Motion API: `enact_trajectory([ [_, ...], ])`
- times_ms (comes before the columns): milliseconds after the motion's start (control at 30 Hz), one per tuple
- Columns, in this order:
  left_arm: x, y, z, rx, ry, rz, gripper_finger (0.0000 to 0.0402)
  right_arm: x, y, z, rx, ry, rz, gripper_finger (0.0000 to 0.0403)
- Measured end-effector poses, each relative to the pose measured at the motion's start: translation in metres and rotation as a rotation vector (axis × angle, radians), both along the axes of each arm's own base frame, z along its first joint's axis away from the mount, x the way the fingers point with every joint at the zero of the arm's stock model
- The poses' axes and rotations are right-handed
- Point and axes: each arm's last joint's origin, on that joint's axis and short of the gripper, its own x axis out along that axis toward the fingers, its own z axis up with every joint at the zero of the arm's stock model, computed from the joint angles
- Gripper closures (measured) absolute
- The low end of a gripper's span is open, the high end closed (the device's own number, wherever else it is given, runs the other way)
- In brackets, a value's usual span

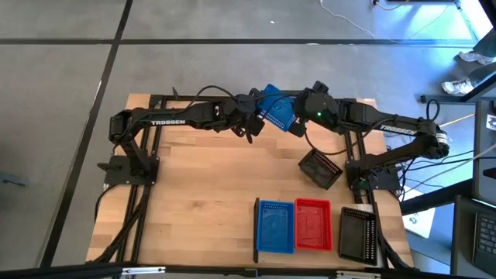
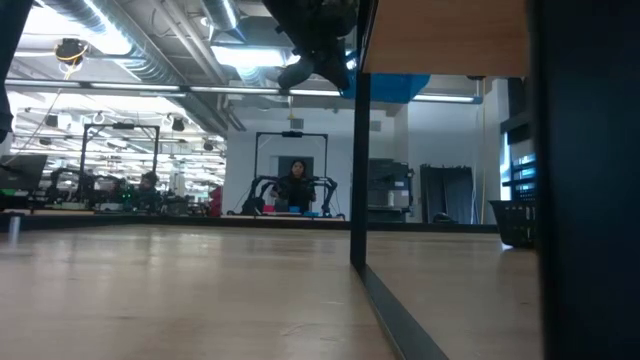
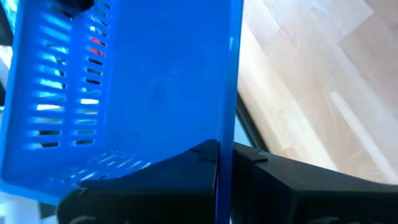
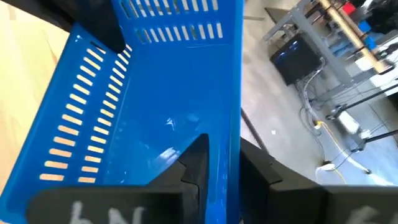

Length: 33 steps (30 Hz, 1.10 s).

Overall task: Stack baskets on shelf by color
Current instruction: Stack the blue bin on top of the blue bins on the shelf

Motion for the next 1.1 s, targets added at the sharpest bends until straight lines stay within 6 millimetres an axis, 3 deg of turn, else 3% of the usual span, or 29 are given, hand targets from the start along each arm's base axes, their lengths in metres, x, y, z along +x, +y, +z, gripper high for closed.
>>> enact_trajectory([
  [200,-0.001,0.000,-0.001,-0.031,-0.015,0.017,0.0401,0.006,-0.001,-0.006,0.054,-0.014,-0.001,0.0394],
  [533,-0.001,0.005,-0.001,-0.031,-0.025,0.030,0.0397,0.007,-0.001,-0.007,0.077,-0.029,-0.005,0.0399],
  [1100,-0.001,0.010,0.003,-0.033,-0.071,0.038,0.0330,0.007,-0.001,-0.007,0.083,-0.035,-0.016,0.0402],
])
